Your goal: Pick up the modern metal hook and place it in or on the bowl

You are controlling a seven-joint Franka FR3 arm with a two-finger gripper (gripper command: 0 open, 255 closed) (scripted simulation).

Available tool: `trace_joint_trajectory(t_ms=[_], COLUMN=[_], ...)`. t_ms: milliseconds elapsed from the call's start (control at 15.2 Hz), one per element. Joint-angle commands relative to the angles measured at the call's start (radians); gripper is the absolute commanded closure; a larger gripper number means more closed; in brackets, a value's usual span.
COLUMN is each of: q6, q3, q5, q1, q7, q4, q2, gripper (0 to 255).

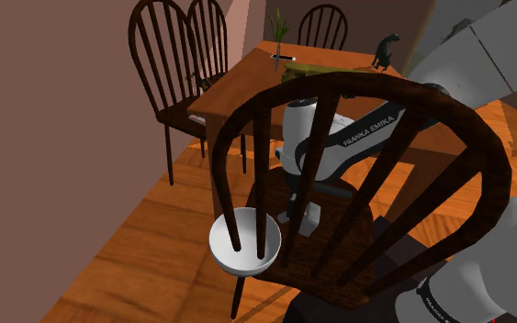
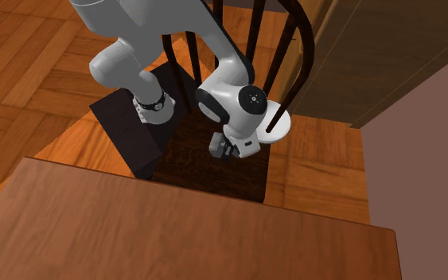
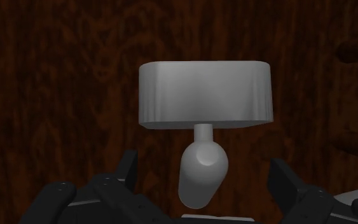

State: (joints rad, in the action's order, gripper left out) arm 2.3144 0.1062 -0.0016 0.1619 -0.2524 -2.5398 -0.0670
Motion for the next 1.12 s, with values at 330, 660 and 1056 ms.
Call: trace_joint_trajectory(t_ms=[330,660,1056], q6=[0.000,-0.015,-0.105], q3=[0.000,0.000,-0.002], q5=[0.000,0.002,0.010], q1=[0.000,0.000,0.001], q7=[0.000,-0.001,-0.008], q4=[0.000,0.003,0.029], q2=[0.000,-0.012,-0.077], gripper=[255,255,255])
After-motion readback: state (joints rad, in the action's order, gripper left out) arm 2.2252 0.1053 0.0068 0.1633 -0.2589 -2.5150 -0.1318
